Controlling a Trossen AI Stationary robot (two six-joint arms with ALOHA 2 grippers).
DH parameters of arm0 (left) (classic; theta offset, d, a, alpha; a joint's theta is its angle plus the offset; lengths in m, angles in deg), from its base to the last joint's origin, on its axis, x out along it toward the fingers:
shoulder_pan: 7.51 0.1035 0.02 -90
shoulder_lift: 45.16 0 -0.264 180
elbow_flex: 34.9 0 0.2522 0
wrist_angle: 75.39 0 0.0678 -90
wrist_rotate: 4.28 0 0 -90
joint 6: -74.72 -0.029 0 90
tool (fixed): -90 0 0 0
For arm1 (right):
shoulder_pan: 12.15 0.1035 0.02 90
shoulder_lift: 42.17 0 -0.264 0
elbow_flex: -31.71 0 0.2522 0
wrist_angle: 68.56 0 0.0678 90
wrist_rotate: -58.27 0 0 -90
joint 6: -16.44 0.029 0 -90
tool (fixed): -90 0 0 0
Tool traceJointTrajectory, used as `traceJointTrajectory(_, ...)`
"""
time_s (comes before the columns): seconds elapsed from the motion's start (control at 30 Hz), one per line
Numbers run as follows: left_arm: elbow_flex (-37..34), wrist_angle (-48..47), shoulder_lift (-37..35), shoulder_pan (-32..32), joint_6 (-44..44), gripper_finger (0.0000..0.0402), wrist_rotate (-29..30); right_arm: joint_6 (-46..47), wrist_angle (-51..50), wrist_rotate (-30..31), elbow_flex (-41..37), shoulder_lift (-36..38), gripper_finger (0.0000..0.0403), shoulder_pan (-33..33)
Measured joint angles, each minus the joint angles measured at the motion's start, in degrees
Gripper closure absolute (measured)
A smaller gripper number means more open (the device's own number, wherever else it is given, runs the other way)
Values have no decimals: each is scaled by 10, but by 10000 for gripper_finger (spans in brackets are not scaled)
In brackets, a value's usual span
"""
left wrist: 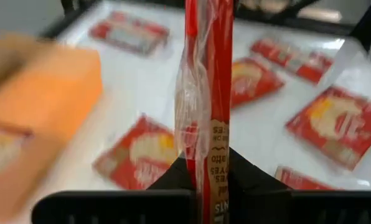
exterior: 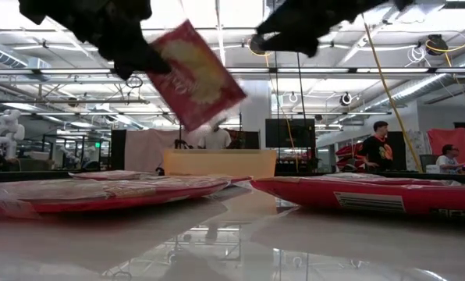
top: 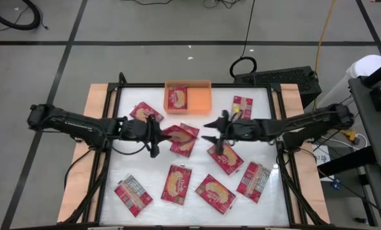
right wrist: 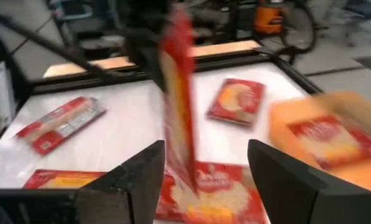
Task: Sort popcorn bags into baskets
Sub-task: Put the red popcorn bag into the orange bin
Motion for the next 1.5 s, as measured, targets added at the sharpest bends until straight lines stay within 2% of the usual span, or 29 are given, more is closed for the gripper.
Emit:
traceJointTrajectory(0.1,0,7,10,0,2,381,-13,-31,0,-4,45,-60,183,-6)
traceJointTrajectory(0.3,0,-5,33,0,-13,364,-36,-44,4,-80,125,-152,183,-28)
traceJointTrajectory(0.43,0,-16,47,0,-16,369,-41,-65,1,-108,149,-195,186,-38)
traceJointTrajectory(0.57,0,-15,53,0,-16,381,-41,-60,9,-141,153,-215,211,-52)
traceJointTrajectory(0.7,0,-11,53,0,-18,374,-39,-59,1,-154,152,-217,269,-62)
traceJointTrajectory(0.9,0,-4,52,0,0,328,6,-85,0,-156,152,-216,387,-69)
traceJointTrajectory(1.13,0,20,52,0,11,316,31,-93,0,-151,137,-207,400,-84)
traceJointTrajectory(1.5,0,-1,52,0,50,314,113,-129,-38,-149,107,-109,402,-130)
